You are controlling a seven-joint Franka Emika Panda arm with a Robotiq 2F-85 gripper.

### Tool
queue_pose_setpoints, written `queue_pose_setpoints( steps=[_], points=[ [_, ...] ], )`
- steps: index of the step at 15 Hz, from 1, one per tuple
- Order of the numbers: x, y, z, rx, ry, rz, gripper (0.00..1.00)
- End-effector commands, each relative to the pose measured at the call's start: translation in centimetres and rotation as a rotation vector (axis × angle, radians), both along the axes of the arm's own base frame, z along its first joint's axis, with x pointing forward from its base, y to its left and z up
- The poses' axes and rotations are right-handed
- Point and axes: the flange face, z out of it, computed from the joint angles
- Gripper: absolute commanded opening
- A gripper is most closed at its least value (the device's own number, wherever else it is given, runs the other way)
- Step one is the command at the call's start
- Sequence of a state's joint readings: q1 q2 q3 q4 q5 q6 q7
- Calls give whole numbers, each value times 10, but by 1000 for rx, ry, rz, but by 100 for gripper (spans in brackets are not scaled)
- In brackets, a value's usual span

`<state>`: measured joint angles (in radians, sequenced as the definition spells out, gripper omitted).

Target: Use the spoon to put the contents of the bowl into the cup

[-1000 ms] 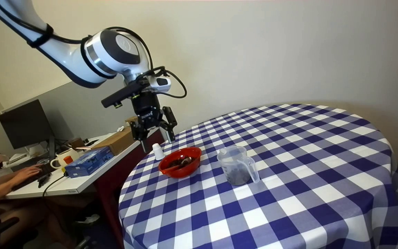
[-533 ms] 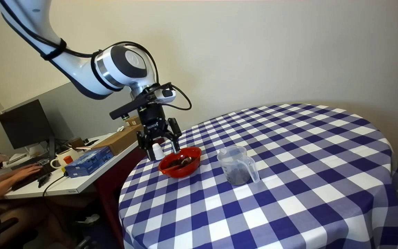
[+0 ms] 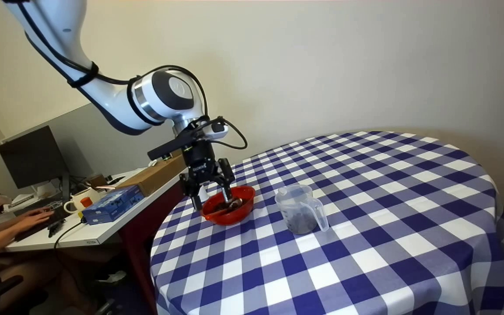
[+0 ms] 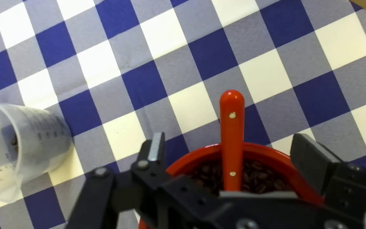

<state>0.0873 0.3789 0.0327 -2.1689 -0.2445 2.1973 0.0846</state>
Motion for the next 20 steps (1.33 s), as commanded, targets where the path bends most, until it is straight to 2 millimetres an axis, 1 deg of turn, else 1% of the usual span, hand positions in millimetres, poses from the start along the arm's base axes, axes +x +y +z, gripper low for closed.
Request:
queue_pose_setpoints(
  steps=[1,6,9,13,17,20],
  points=[
    [3,4,-9,-29,-3,4,98],
    [0,4,-14,-36,12,5,96],
    [-2,2,-13,-13,55,6,95],
    [-4,0,-12,1,106,13,97],
    [-4,-2,-11,-1,135,26,96],
    [-1,-4,-11,-5,136,28,85]
  ],
)
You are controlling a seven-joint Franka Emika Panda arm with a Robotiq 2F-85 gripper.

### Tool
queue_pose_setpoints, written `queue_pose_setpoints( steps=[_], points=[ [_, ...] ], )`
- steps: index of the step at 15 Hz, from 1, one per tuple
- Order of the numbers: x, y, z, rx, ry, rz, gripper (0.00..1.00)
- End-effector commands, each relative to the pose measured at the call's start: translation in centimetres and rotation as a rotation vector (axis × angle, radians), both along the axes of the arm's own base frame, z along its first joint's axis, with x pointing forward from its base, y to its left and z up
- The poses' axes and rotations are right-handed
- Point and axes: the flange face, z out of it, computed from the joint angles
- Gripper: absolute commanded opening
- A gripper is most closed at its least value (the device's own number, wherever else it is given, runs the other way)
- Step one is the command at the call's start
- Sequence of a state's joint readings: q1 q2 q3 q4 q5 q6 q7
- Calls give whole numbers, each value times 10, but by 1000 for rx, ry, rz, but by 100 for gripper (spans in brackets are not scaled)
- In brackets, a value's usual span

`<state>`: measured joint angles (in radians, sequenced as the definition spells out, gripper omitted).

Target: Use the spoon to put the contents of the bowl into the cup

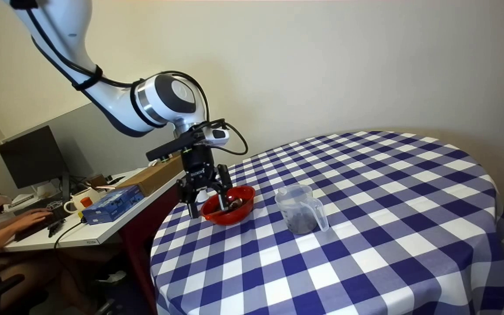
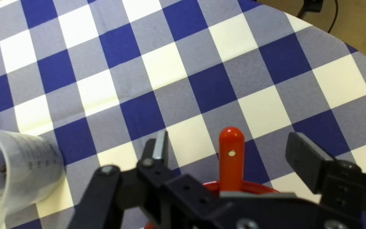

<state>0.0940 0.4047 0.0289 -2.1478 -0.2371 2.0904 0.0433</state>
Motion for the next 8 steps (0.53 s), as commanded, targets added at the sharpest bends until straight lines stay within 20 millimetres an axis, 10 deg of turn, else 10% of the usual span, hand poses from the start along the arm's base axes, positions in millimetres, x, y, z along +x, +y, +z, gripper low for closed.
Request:
queue_pose_setpoints(
  steps=[1,8],
  points=[
    [10,-2,0,11,17,5,75],
    [16,-1,-4,13,9,0,23]
  ],
)
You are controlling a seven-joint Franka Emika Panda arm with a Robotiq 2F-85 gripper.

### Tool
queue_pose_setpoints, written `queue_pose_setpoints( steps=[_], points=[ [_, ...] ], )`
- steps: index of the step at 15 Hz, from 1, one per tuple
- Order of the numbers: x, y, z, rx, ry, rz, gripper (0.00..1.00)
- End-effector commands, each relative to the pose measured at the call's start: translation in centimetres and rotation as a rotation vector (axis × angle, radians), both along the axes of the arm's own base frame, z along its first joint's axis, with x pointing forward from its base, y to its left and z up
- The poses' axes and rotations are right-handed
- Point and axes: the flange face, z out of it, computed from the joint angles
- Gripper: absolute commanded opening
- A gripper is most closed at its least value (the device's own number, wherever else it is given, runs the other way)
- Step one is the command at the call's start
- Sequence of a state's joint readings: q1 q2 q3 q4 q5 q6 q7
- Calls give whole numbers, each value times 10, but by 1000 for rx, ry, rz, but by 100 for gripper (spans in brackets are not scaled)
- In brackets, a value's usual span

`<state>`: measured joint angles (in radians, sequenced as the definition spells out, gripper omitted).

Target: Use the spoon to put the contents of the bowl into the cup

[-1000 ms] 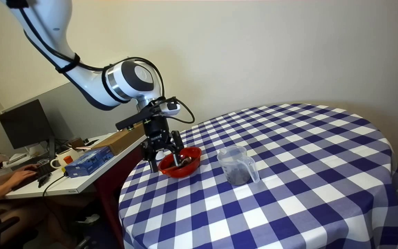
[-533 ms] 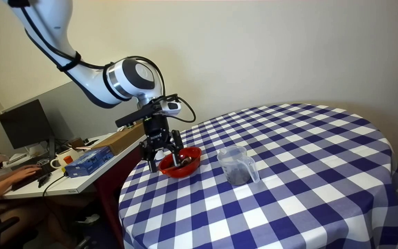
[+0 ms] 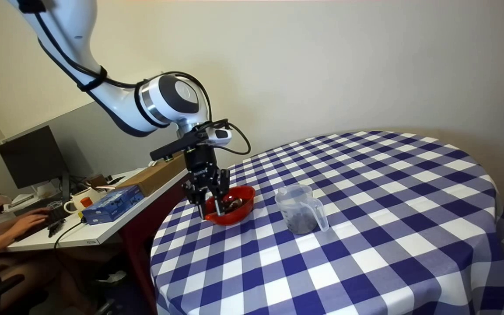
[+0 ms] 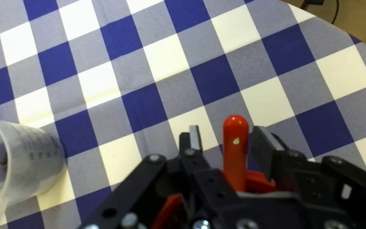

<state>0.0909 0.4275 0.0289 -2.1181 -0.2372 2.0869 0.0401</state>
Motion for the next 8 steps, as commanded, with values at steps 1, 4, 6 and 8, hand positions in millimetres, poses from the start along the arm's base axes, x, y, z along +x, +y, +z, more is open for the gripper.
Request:
queue_pose_setpoints(
  steps=[1,4,6,8],
  points=[
    [8,-1,-2,11,11,2,15],
    [8,0,-2,13,11,3,7],
    [8,0,0,16,8,2,10],
    [9,0,1,18,6,3,10]
  ],
)
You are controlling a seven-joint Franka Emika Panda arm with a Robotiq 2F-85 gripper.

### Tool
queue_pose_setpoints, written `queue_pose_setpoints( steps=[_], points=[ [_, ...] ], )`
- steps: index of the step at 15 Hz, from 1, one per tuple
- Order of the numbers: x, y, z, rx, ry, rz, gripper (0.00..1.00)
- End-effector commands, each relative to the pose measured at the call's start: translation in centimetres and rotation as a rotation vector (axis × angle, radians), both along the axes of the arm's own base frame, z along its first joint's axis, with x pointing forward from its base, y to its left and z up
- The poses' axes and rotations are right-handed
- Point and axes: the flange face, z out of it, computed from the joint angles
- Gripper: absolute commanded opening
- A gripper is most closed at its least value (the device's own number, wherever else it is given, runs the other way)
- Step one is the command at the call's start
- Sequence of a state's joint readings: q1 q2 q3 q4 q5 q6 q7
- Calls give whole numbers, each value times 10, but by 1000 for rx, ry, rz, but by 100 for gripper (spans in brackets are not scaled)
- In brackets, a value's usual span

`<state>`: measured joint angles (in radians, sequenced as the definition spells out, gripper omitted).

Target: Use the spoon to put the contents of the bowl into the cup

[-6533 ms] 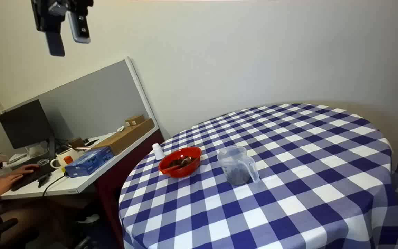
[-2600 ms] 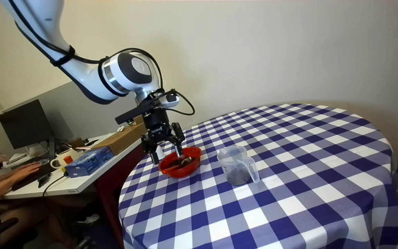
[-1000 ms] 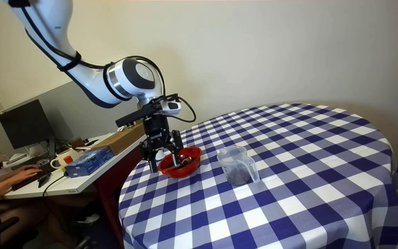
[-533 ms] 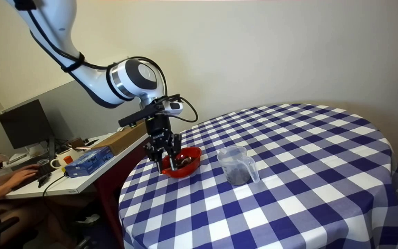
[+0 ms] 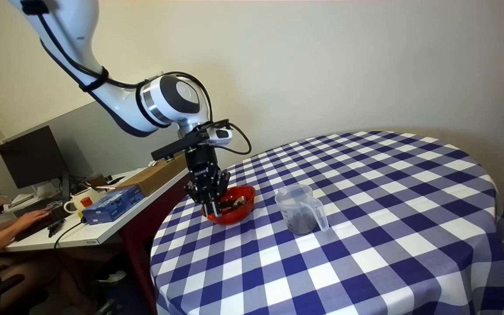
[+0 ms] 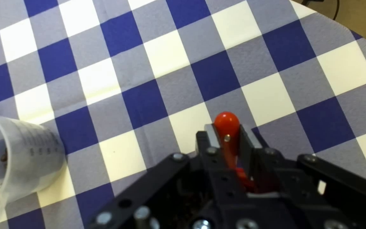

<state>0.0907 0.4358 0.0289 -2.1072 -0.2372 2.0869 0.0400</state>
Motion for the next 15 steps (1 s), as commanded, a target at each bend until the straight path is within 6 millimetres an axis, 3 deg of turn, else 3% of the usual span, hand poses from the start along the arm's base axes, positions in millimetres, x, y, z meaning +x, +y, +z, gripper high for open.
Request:
queue_pose_setpoints(
  steps=[1,15],
  points=[
    [6,0,2,18,8,3,10],
    [-11,-9,4,-171,27,199,10]
  ],
)
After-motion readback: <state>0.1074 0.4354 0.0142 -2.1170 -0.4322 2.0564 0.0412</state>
